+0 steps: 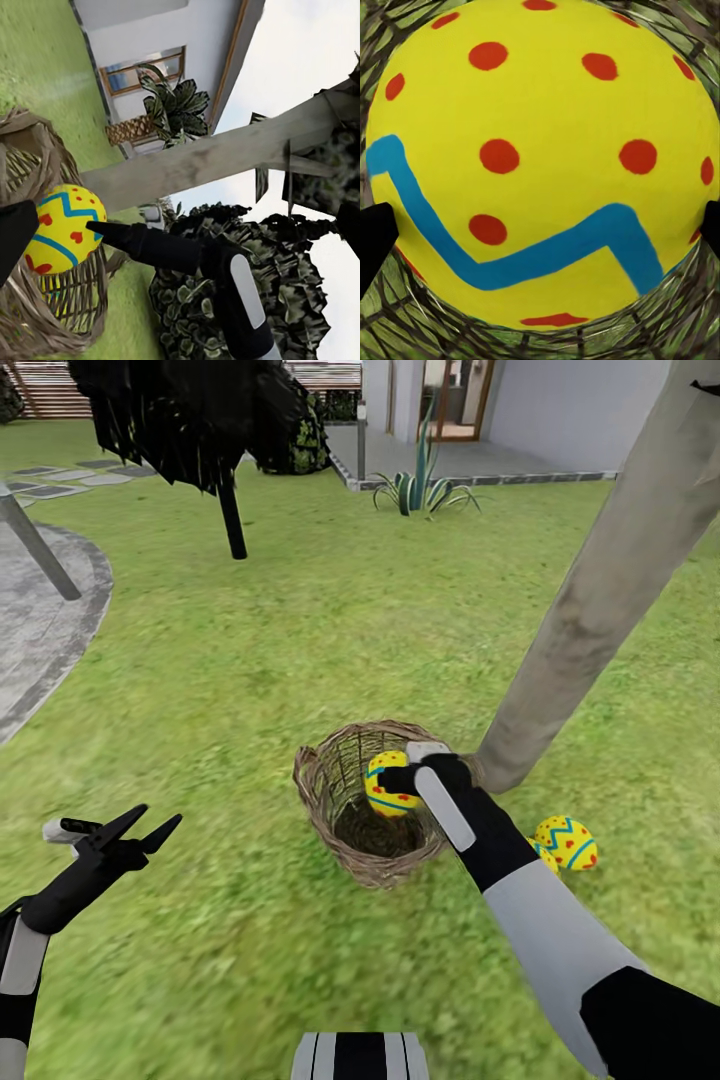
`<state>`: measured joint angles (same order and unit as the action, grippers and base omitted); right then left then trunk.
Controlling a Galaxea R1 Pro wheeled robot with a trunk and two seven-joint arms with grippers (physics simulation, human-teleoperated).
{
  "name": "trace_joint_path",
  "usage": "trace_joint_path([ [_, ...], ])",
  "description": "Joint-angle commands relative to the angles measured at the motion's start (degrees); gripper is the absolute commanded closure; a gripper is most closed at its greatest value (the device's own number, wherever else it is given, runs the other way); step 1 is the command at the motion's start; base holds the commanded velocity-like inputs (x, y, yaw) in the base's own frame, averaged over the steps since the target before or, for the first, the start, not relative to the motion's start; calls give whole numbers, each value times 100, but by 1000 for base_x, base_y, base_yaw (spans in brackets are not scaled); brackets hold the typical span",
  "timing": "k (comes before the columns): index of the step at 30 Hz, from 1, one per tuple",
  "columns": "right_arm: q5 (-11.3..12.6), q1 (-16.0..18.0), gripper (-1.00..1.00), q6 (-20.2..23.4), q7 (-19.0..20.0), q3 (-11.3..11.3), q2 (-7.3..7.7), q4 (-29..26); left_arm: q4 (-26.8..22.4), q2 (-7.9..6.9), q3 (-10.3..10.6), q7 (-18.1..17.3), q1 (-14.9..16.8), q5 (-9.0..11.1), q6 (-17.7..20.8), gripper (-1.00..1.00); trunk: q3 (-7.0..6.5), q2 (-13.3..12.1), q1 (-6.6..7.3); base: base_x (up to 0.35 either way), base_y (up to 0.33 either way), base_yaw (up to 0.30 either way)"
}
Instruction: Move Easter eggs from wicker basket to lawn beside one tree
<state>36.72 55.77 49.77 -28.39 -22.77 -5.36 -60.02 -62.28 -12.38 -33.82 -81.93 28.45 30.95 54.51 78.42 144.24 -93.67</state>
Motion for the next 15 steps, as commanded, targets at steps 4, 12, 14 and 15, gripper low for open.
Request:
trace_joint_path([
  [4,63,4,100,11,-10,7,60,-78,-17,2,-2,-16,2,-1,60,-100,-85,-4,14,-58,0,0],
  [12,319,-111,100,264,179,19,471,-721,-20,8,4,-16,2,-1,60,-100,-263,-15,35,-1,0,0],
  [14,419,-131,100,334,207,19,574,-922,-21,8,7,-16,2,-1,60,-100,-307,-17,40,0,0,0],
  [15,427,-138,100,349,215,19,586,-969,-21,8,7,-16,2,-1,60,-100,-329,-19,42,0,0,0],
])
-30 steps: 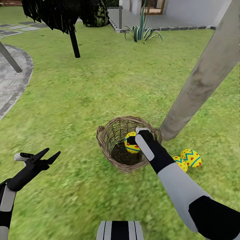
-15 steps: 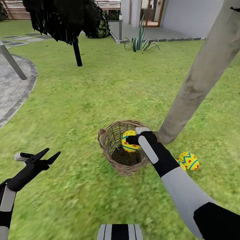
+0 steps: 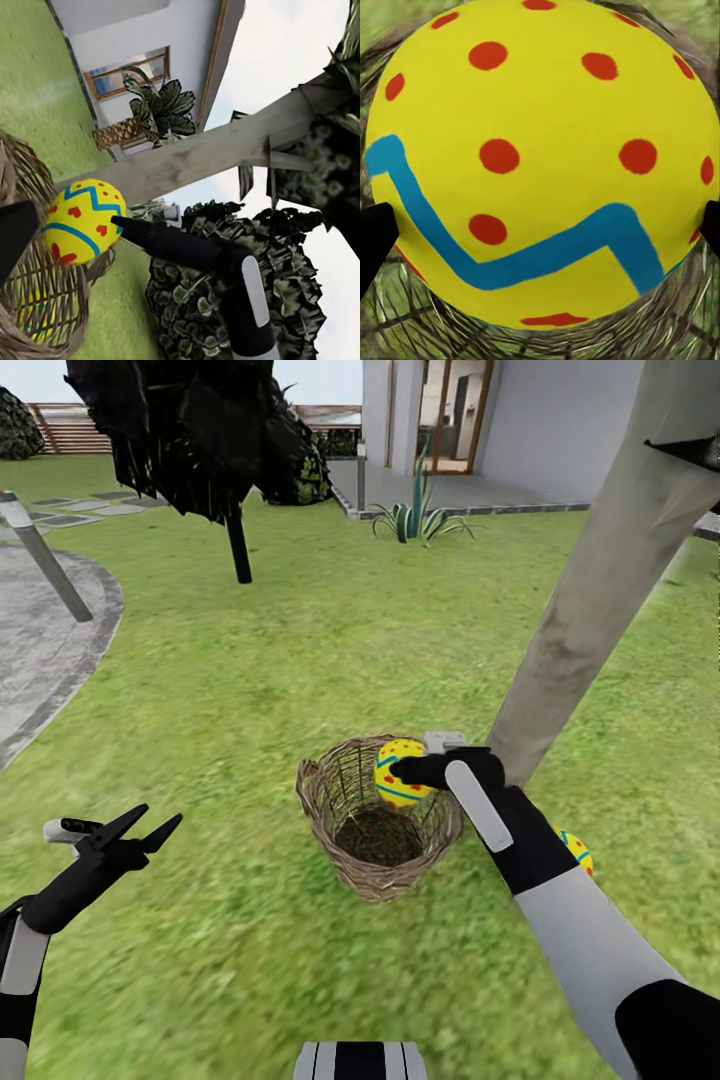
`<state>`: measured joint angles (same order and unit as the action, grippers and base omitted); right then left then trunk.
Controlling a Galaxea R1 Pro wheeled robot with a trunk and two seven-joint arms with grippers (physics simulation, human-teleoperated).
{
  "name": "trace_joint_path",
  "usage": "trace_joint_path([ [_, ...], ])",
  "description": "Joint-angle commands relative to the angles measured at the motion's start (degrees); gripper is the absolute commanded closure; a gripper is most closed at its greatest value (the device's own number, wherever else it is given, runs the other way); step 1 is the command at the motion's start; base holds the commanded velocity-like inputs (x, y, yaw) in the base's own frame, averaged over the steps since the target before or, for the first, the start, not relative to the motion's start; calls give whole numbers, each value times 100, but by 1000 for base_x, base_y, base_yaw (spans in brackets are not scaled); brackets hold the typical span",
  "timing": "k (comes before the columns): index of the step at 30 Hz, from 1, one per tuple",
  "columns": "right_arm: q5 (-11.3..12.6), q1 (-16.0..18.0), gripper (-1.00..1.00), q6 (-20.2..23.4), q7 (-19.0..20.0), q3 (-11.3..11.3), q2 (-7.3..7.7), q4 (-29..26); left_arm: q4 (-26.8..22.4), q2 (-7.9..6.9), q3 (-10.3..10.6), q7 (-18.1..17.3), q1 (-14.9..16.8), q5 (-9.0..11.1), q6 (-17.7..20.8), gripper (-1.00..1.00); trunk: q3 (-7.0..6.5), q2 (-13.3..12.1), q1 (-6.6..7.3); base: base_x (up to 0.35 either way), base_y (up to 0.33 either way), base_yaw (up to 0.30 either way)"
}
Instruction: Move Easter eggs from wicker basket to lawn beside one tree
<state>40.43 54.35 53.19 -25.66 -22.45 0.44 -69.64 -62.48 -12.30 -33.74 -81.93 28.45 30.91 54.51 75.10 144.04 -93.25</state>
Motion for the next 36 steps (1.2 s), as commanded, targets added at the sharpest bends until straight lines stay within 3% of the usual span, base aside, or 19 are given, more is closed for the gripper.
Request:
trace_joint_path([
  [1,65,-20,100,23,52,-14,21,-98,0,0,-1,-16,2,2,60,-100,-19,0,3,0,0,0],
  [4,70,-67,100,33,717,-14,186,-198,-1,4,-1,-16,2,2,60,-100,-85,-4,11,-10,0,0],
  [6,70,-73,100,36,1431,-9,341,-247,-1,8,-1,-16,2,0,60,-100,-129,-7,16,-107,0,0],
  [10,71,-107,100,41,2503,20,480,-260,-1,9,-1,-16,2,-6,60,-100,-218,-12,26,-270,0,0],
  [12,71,-180,100,35,3014,208,606,-258,-1,9,-1,-16,2,-6,60,-100,-262,-15,31,-337,0,0],
  [14,71,-225,100,34,3301,373,638,-230,-1,19,8,-16,2,-6,60,-100,-307,-17,37,-341,0,0],
  [20,74,-260,100,26,3422,471,648,-198,18,67,221,-90,2,28,-19,-100,-350,-19,39,-118,0,-126],
  [26,68,-311,100,34,3396,685,660,-80,24,432,235,-173,2,29,-39,-100,-384,-19,39,-1,0,-255],
  [29,43,-311,100,34,3378,995,672,-54,19,481,245,-174,2,29,-37,-100,-401,-19,39,0,0,-263],
  [30,38,-311,100,34,3376,1094,682,-52,9,565,250,-174,2,29,-40,-100,-406,-19,39,0,0,-263],
  [33,60,-311,100,34,3383,1252,896,-50,0,687,253,-174,2,29,-45,-100,-422,-19,39,0,0,-263],
  [36,82,-311,100,41,3391,1842,957,-50,0,709,254,-174,2,29,-46,-100,-438,-19,39,0,0,-264],
])
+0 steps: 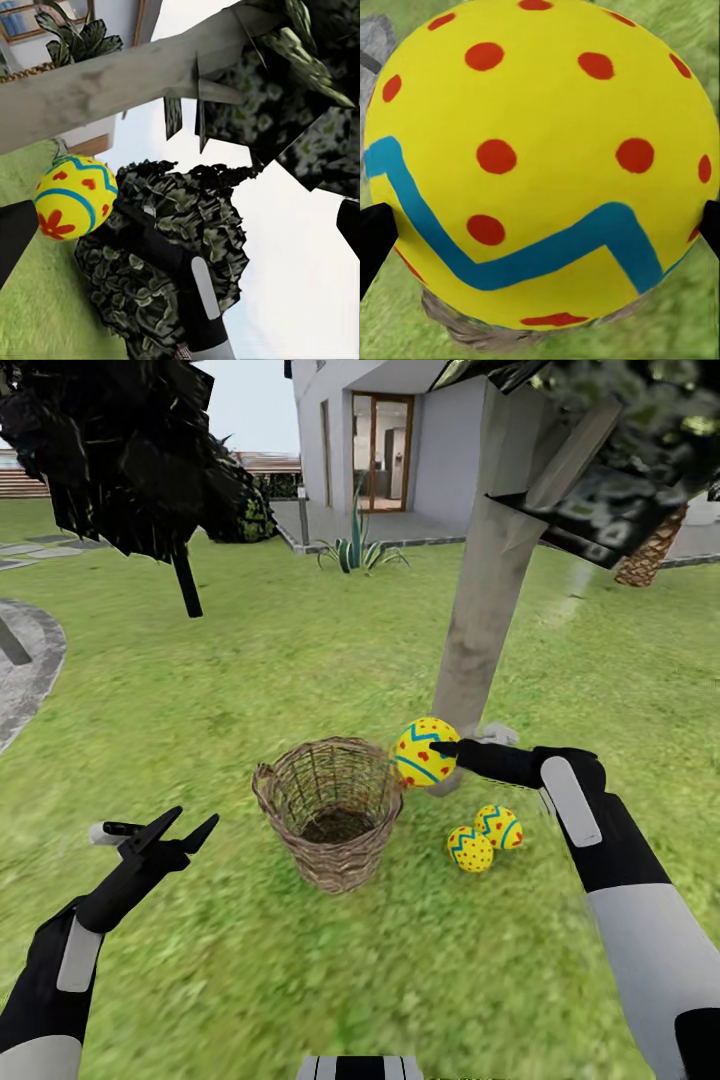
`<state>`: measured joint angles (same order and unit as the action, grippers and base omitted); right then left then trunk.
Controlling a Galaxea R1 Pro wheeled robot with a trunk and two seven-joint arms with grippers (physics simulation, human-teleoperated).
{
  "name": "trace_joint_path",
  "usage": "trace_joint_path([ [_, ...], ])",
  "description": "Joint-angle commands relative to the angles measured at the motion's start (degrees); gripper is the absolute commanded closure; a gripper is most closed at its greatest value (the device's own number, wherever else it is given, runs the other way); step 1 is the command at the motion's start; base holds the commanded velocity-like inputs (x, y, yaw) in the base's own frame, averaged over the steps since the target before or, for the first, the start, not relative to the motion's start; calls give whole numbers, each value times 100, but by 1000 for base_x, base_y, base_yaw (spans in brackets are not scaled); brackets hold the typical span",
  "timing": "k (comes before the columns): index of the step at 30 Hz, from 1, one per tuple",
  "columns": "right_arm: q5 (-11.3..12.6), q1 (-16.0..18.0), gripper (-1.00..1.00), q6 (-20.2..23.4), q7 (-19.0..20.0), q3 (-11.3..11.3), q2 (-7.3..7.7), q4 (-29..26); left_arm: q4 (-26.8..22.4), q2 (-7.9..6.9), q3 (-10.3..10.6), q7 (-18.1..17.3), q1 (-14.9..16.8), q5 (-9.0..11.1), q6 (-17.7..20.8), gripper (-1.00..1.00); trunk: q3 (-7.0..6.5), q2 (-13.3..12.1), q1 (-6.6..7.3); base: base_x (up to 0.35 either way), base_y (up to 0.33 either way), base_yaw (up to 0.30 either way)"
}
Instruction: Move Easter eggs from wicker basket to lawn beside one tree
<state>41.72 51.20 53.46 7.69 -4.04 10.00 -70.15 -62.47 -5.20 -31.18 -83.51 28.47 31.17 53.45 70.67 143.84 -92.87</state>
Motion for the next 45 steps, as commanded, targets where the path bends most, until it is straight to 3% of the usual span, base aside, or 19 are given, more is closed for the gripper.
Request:
trace_joint_path([
  [1,-49,5,100,15,56,73,19,1,-2,1,-2,-17,1,3,60,-100,-1,2,1,0,0,-267],
  [6,-48,5,100,16,44,121,98,21,-2,1,36,-17,1,3,60,-100,-19,2,1,0,0,-215],
  [9,-70,5,100,16,40,116,94,19,-15,5,413,-17,1,3,73,-100,-21,2,1,0,0,-27],
  [11,-90,5,100,16,33,111,88,20,-19,18,502,-17,1,3,77,-100,-21,2,1,0,0,-4],
  [13,-105,5,100,16,13,120,103,26,-37,129,529,-17,1,3,68,-100,-21,2,1,0,-38,-1],
  [16,-110,5,100,14,-314,128,109,25,-151,249,540,-2,1,-1,58,-100,-21,2,1,0,-237,0],
  [18,-85,5,100,8,-739,131,89,20,-230,308,569,20,1,-5,59,-100,-21,2,1,0,-303,0],
  [21,-77,5,100,7,-845,126,73,19,-253,369,960,46,1,-6,57,-100,-21,2,1,0,-325,0],
  [23,-77,5,100,7,-855,131,84,19,-263,493,1148,52,1,-12,54,-100,-21,2,1,0,-341,0],
  [28,-97,2,100,-16,-954,127,68,26,-266,562,1200,55,1,-14,51,-100,-21,2,1,0,-345,0],
  [34,-130,1,100,-127,-1948,113,55,62,-265,582,1213,54,1,-10,51,-100,-21,2,1,0,-346,0],
  [36,-137,2,100,-210,-2114,105,54,62,-265,621,1218,54,1,-14,51,-100,-21,2,1,0,-347,0],
  [45,-101,-1,100,-250,-2128,111,54,129,-278,634,1220,54,1,-14,51,-100,-23,2,1,75,-317,-14],
])
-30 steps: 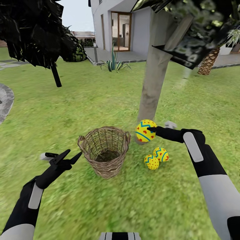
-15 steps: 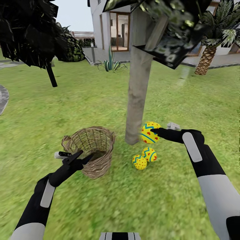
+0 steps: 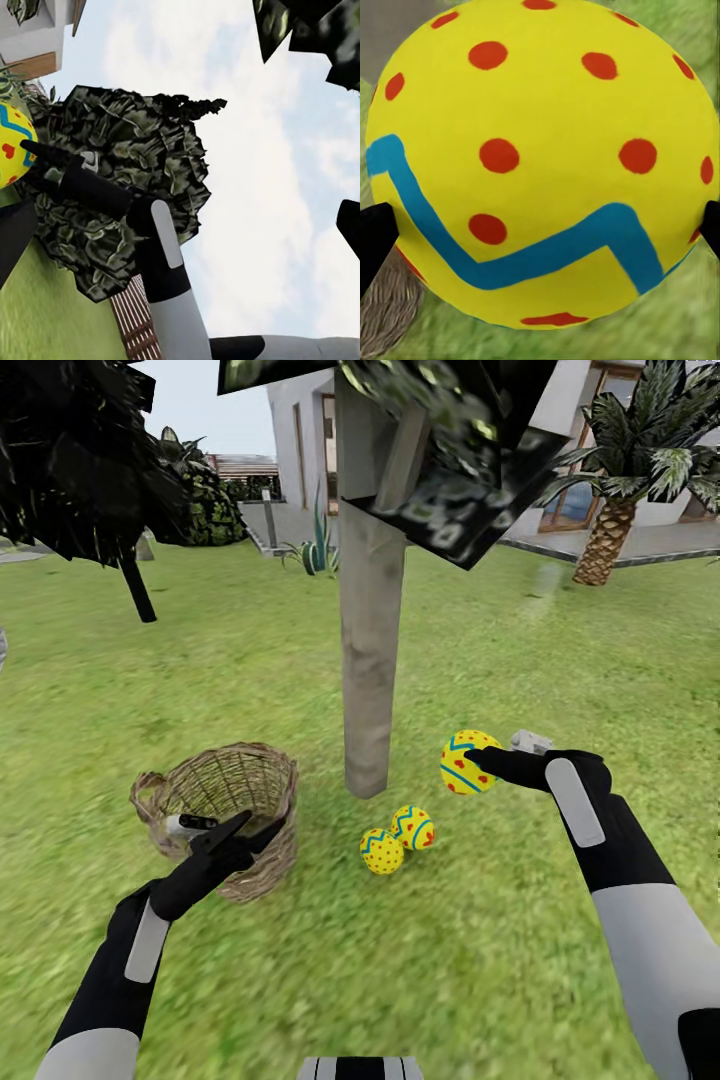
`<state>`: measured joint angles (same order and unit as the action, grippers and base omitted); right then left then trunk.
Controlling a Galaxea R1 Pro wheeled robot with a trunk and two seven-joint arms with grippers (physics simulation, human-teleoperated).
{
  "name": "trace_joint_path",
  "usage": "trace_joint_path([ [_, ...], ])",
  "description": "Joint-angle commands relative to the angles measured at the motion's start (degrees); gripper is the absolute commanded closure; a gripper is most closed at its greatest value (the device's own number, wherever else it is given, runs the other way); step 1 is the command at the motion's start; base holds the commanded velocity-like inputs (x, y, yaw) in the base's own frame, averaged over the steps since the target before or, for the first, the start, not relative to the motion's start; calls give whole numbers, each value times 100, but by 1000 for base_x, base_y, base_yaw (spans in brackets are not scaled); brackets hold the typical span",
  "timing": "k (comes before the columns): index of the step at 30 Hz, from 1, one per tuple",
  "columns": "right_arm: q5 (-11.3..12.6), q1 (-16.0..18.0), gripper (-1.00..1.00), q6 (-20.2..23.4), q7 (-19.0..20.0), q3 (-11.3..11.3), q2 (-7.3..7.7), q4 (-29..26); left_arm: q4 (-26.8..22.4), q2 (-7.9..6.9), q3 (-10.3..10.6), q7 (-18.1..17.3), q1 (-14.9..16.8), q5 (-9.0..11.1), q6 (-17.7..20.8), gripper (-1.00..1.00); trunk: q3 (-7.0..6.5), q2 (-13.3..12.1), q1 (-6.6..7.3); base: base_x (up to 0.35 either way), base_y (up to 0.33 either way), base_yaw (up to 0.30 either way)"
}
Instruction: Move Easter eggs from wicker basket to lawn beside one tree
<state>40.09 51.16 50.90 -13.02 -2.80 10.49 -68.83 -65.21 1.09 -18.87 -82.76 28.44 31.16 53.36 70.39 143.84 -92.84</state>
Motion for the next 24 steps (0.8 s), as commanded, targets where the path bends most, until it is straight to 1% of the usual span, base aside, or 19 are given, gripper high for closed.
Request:
trace_joint_path([
  [1,81,1,100,-33,-27,-11,6,85,-7,5,-11,-21,3,-14,60,-100,0,2,-2,307,-101,-177],
  [5,108,3,100,-239,0,-10,6,232,-9,21,-11,-14,3,-14,60,-100,-24,2,-2,334,-21,-230],
  [9,105,1,100,-285,10,-1,6,271,-9,26,-11,-12,3,-31,64,-100,-49,2,-2,343,-1,-245],
  [14,33,0,100,-341,-20,-18,6,274,1,38,-7,-12,3,-14,60,-100,-58,2,-2,71,-2,-73],
  [17,-29,0,100,-644,-69,-42,6,272,-12,40,53,-12,3,-14,57,-100,-71,2,-2,71,-200,130],
  [21,-67,0,100,-702,-82,-83,6,278,-13,40,75,-12,3,-14,59,-100,-74,2,-2,104,-318,280],
  [22,-115,0,100,-707,-89,-147,6,283,-11,40,76,-12,3,-14,60,-100,-74,2,-2,104,-327,294],
  [23,-251,0,100,-711,-93,-264,2,306,-10,40,76,-12,3,-14,58,-100,-74,2,-2,88,-330,296],
  [24,-388,3,100,-712,-94,-331,-7,357,-11,40,76,-12,3,-12,56,-100,-74,2,-2,48,-334,296],
])
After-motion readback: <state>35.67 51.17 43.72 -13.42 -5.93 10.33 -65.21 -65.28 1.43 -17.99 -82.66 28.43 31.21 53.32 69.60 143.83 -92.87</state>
